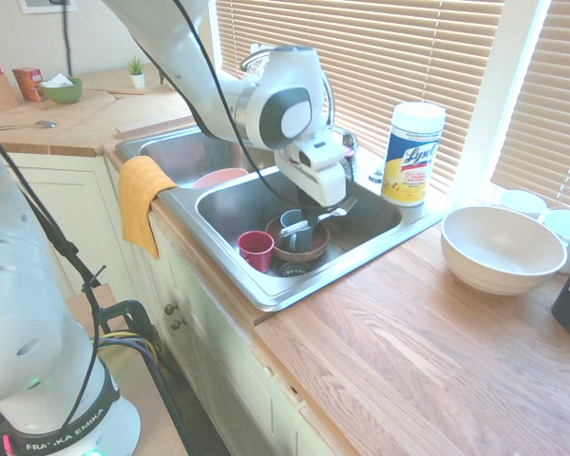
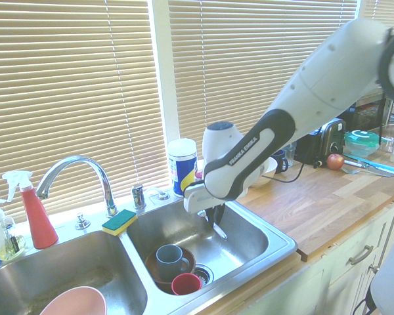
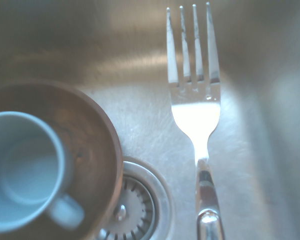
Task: Put the fork into the sink
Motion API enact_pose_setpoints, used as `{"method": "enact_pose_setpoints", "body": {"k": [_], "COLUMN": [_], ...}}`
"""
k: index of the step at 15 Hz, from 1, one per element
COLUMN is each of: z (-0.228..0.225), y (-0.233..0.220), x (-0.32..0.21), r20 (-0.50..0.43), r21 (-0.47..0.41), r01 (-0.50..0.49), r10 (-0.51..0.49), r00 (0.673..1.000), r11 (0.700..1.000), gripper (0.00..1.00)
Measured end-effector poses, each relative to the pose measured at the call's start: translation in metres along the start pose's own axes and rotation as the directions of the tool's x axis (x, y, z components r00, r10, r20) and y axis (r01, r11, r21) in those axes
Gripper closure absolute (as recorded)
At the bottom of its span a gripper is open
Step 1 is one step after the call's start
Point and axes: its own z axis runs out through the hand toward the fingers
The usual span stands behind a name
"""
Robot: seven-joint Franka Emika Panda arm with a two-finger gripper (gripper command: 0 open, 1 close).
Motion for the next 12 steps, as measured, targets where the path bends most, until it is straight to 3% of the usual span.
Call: {"method": "enact_pose_setpoints", "body": {"k": [9, 10, 12], "z": [0.098, 0.103, 0.113], "y": [0.015, 0.016, 0.019], "x": [-0.021, -0.024, -0.029], "r20": [-0.011, -0.006, 0.010], "r21": [-0.049, -0.055, -0.065], "r01": [0.013, 0.011, -0.014], "r10": [-0.014, -0.012, 0.015], "r00": [1.000, 1.000, 1.000], "r11": [0.999, 0.998, 0.998], "gripper": [1.00, 0.00, 0.00]}}
